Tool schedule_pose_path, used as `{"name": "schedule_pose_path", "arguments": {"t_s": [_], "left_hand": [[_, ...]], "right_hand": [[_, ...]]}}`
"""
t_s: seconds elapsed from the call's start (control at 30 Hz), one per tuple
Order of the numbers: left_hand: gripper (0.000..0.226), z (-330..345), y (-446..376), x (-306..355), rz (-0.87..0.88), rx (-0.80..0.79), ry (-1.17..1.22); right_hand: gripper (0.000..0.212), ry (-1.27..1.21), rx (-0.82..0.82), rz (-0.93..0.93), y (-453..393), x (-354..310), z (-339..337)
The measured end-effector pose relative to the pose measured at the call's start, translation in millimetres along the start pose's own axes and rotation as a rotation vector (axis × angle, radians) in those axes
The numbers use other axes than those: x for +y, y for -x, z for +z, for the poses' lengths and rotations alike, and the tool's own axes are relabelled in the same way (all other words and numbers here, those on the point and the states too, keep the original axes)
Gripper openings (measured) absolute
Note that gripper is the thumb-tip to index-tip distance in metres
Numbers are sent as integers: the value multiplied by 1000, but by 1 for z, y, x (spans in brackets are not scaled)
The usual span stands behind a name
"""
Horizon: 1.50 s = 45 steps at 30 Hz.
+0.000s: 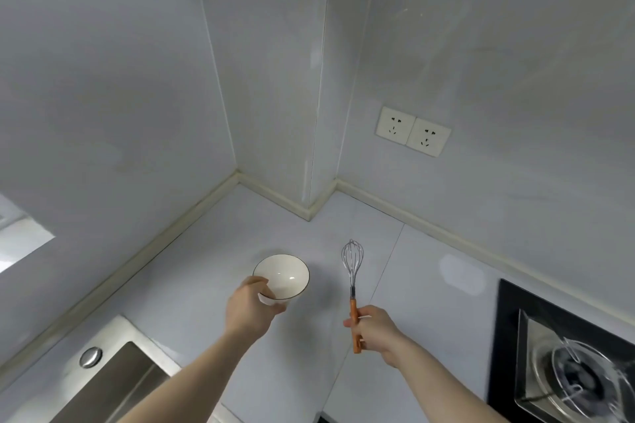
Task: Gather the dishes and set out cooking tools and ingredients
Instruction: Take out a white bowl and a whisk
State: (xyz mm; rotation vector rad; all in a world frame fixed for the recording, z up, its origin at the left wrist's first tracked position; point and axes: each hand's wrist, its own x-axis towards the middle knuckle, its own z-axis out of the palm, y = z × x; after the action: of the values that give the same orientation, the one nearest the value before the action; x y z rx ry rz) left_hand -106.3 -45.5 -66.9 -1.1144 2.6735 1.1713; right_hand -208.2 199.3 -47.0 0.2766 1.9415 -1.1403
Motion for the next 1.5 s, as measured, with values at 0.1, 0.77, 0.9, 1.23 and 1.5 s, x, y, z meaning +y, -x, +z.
{"name": "schedule_pose_path", "arguments": {"t_s": [0.1,0.77,0.9,1.23,1.5], "left_hand": [[28,5,-18,7,-1,-15,-4],[18,27,-105,37,48,-127,-164],[22,29,-111,36,59,-159,-191],[54,13,-74,31,164,-148,-172],[46,-29,40,-22,219,-29,-116]], "right_hand": [[18,-52,1,30,-24,-9,0],[25,5,163,91,-141,-55,33],[21,-24,157,116,-143,-54,43],[25,140,175,52,-118,-54,46],[49,506,185,-236,-53,-17,38]]}}
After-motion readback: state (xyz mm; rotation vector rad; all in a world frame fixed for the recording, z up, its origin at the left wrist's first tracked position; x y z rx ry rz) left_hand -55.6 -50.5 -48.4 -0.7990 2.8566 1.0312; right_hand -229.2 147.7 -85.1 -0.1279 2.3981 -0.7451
